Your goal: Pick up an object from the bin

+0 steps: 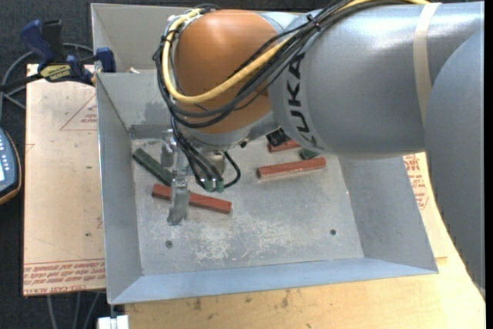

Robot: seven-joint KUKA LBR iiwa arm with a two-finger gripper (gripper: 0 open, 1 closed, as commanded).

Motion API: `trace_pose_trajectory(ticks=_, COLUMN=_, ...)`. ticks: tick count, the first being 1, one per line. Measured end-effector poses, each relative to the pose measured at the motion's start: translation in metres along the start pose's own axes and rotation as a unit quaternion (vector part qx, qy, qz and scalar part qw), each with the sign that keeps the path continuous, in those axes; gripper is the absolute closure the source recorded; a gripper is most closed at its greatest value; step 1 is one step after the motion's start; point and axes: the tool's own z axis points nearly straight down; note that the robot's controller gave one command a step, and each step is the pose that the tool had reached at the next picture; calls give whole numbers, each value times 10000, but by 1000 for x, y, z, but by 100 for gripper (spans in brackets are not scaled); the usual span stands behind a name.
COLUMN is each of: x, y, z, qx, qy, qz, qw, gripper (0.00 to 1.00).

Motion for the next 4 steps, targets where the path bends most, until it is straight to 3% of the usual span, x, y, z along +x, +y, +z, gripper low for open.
trace_pose_trajectory(ticks=1, x=20, y=-37, z=146, qx=12, qy=6, qz=939, qw=9956, gripper=0)
trace_pose_trajectory(ticks=2, x=-36, y=-7, z=165, qx=-27, qy=-59, qz=1443, qw=9895, gripper=0)
trace_pose_trajectory(ticks=3, x=-46, y=-86, z=164, qx=1, qy=-51, qz=1554, qw=9878, gripper=0)
trace_pose_trajectory(ticks=4, x=-45, y=-81, z=164, qx=-18, qy=-40, qz=1528, qw=9882, gripper=100)
